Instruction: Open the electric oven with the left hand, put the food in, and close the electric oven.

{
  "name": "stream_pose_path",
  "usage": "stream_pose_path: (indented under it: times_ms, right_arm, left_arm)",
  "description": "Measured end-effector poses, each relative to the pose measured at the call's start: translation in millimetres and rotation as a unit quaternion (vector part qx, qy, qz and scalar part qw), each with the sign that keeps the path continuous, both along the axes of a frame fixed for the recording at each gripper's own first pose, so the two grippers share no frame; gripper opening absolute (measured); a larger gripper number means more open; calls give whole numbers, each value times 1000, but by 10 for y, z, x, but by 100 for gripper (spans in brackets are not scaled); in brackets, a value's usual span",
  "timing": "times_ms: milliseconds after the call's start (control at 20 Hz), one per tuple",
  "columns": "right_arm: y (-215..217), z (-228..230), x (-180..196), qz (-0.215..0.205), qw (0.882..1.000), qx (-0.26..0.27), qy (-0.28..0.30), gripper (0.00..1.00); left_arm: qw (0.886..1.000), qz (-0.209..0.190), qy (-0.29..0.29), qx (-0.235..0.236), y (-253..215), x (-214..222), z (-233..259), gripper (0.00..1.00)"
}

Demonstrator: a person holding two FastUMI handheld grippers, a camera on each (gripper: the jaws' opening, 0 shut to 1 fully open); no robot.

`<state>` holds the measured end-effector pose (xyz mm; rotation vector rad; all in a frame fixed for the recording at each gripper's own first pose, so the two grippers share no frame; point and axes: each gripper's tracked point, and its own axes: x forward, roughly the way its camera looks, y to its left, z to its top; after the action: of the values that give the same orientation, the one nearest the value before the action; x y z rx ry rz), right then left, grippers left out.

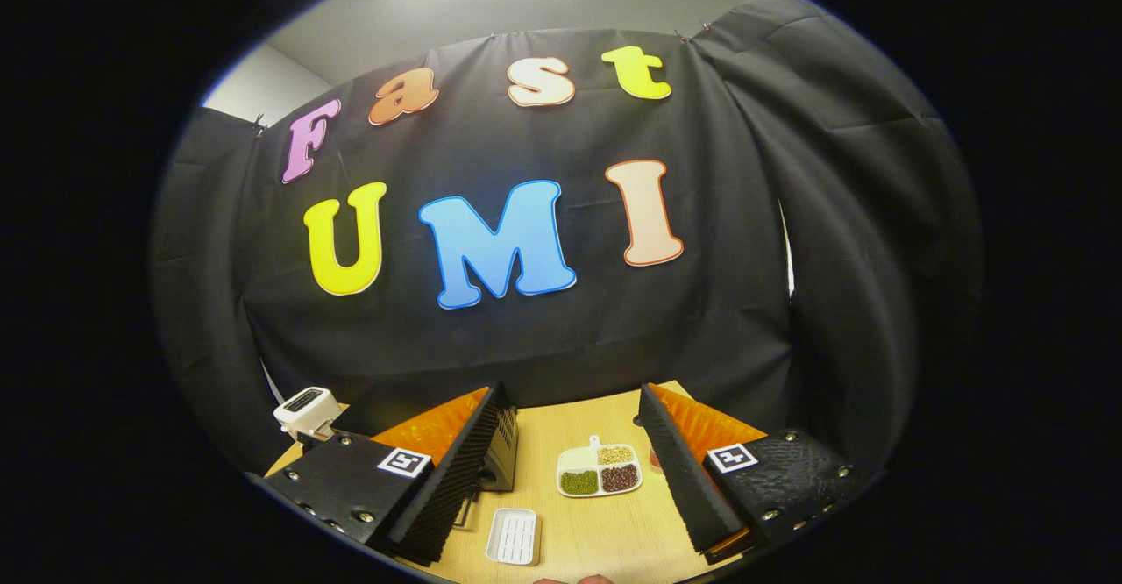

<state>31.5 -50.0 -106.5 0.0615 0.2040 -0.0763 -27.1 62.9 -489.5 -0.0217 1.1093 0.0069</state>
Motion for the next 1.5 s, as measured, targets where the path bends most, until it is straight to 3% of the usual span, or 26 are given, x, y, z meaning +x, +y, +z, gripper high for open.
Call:
stream_pose_path:
  times_ms: [150,250,600,800,900,950,1000,1100,1150,1250,1450,1500]
  right_arm:
    - [-94,0,-18,-7,1000,0,3,99]
    - [-130,-7,-31,-12,1000,0,4,99]
    - [-160,-24,-51,-21,1000,-4,10,99]
    - [-101,-38,-40,-18,1000,-7,15,99]
    - [-59,-36,-30,-14,1000,-5,15,99]
    - [-27,-42,-23,-13,1000,-5,15,99]
    - [0,-36,-25,-11,1000,-4,14,93]
    - [46,-41,-17,-7,1000,-6,15,94]
    - [68,-41,-12,-6,1000,-8,15,99]
    - [127,-9,-11,-2,1000,-9,13,94]
    - [249,42,21,12,1000,-9,7,99]
    - [268,55,26,15,1000,-10,7,99]
  left_arm:
    - [999,-21,28,8,1,-10,-142,99]
    - [999,-26,36,8,-14,13,-216,96]
    - [997,3,75,-10,52,33,-436,96]
    - [996,-4,88,-13,64,51,-445,96]
    - [996,-14,85,-7,66,67,-410,99]
    - [997,-15,82,-7,63,58,-384,96]
    - [997,-13,77,-10,62,59,-349,95]
    - [997,-12,68,-18,56,56,-274,99]
    - [998,-12,64,-22,57,45,-235,95]
    - [998,-10,56,-29,64,54,-169,96]
    - [998,1,44,-46,58,57,-48,99]
    - [998,0,40,-47,59,63,-28,96]
